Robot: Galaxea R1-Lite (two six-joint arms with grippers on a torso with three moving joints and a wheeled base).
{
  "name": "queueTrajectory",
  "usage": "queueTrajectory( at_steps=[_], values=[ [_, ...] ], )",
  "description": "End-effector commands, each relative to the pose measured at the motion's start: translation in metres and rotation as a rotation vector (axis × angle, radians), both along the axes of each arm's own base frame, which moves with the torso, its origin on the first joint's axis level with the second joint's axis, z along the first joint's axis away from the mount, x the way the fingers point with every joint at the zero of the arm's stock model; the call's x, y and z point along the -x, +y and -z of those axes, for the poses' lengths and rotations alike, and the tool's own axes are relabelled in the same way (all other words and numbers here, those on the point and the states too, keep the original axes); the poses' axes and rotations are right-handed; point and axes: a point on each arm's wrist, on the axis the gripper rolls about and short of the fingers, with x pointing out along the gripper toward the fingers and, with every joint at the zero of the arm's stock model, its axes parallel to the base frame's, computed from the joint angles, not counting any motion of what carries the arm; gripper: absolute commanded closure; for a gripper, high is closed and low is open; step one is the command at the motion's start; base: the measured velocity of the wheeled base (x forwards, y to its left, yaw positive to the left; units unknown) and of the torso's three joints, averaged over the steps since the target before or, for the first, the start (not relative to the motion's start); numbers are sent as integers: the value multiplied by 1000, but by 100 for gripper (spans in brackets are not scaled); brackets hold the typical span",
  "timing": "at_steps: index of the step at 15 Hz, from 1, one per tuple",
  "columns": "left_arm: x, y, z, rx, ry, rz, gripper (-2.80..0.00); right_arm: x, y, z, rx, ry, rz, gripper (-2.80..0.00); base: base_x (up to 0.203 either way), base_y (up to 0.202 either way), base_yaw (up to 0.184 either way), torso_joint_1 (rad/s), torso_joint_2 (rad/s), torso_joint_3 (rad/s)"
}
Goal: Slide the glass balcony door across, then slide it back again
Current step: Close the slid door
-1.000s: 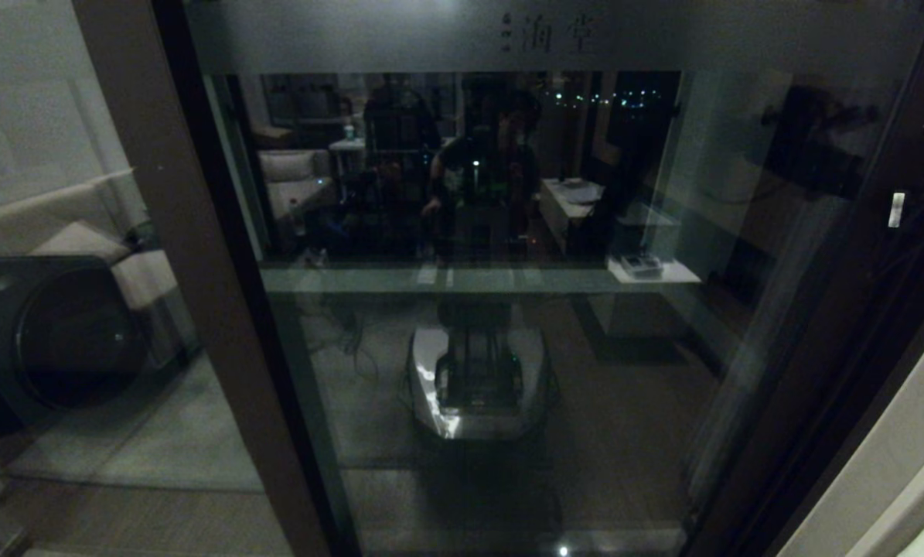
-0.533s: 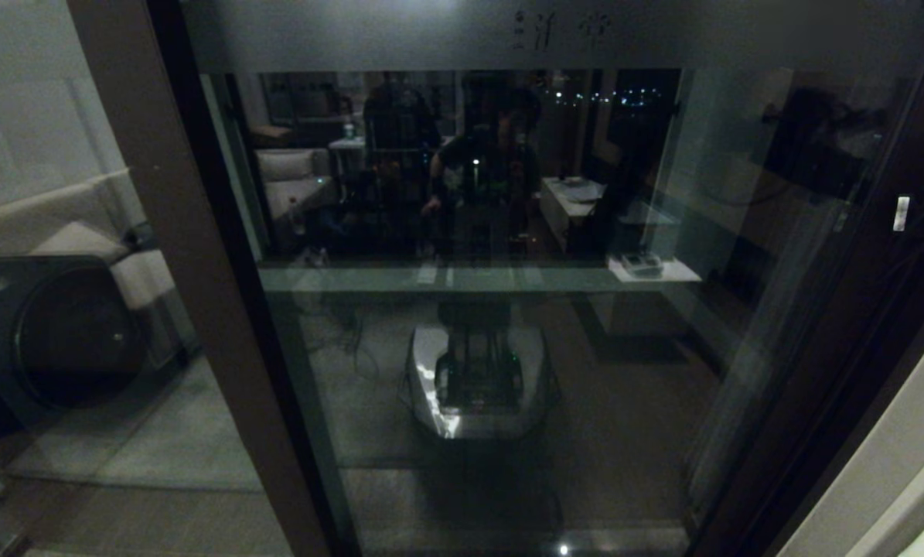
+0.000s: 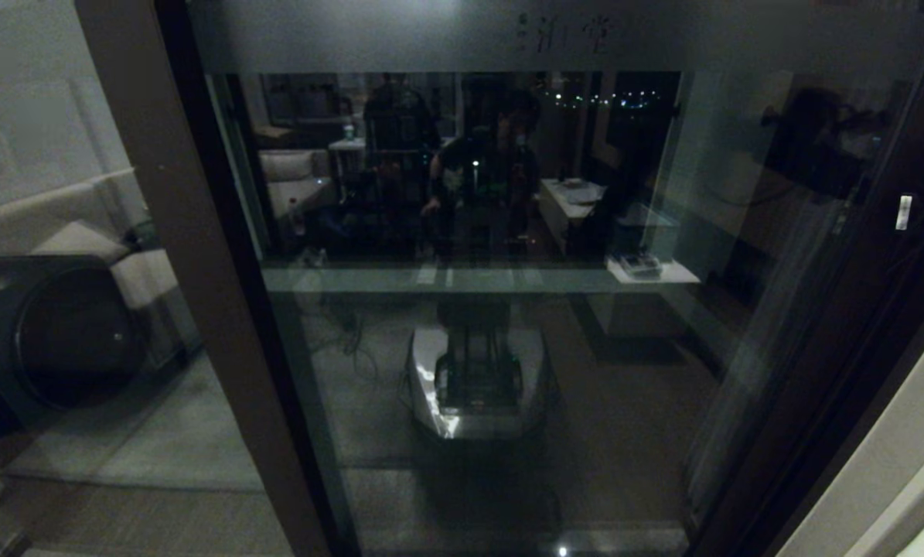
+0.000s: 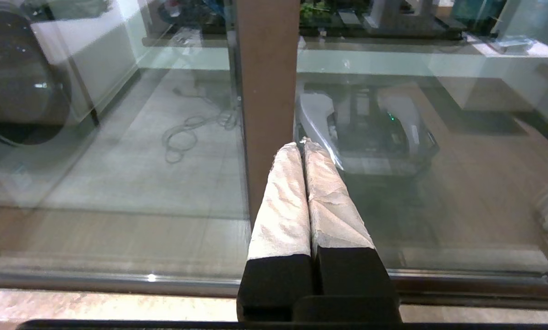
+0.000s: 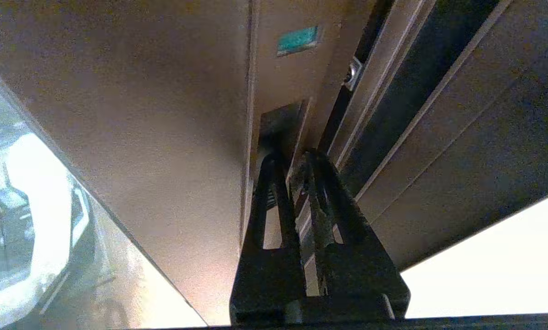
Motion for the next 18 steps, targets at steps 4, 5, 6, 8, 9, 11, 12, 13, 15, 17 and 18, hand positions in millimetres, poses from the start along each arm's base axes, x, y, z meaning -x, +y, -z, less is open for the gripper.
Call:
queueTrajectory(
  at_steps=[4,5,6,8,9,11,12,13,15,17,18],
  values=[
    [0,0,0,0,0,0,0,-3,-4,3,4,-5,10,0,0,0,0,0,0,0],
    [0,0,0,-1,0,0,0,-3,-5,3,5,-5,11,0,0,0,0,0,0,0],
    [0,0,0,-1,0,0,0,-3,-5,3,4,-5,11,0,0,0,0,0,0,0],
    [0,0,0,-1,0,0,0,-2,-4,3,4,-5,11,0,0,0,0,0,0,0],
    [0,0,0,-1,0,0,0,-2,-4,1,6,-8,11,0,0,0,0,0,0,0],
    [0,0,0,-1,0,0,0,6,-6,-7,15,-24,23,0,0,0,0,0,0,0],
    [0,0,0,-1,0,0,0,11,-6,-13,20,-32,27,0,0,0,0,0,0,0],
    [0,0,0,-1,0,0,0,18,-4,-18,25,-40,30,0,0,0,0,0,0,0],
    [0,0,0,0,0,0,0,37,6,-32,30,-57,14,0,0,0,0,0,0,0],
    [0,0,0,0,0,0,0,58,17,-46,40,-76,-14,0,0,0,0,0,0,0],
    [0,0,0,-1,0,0,0,68,21,-52,50,-85,-20,0,0,0,0,0,0,0]
  ],
)
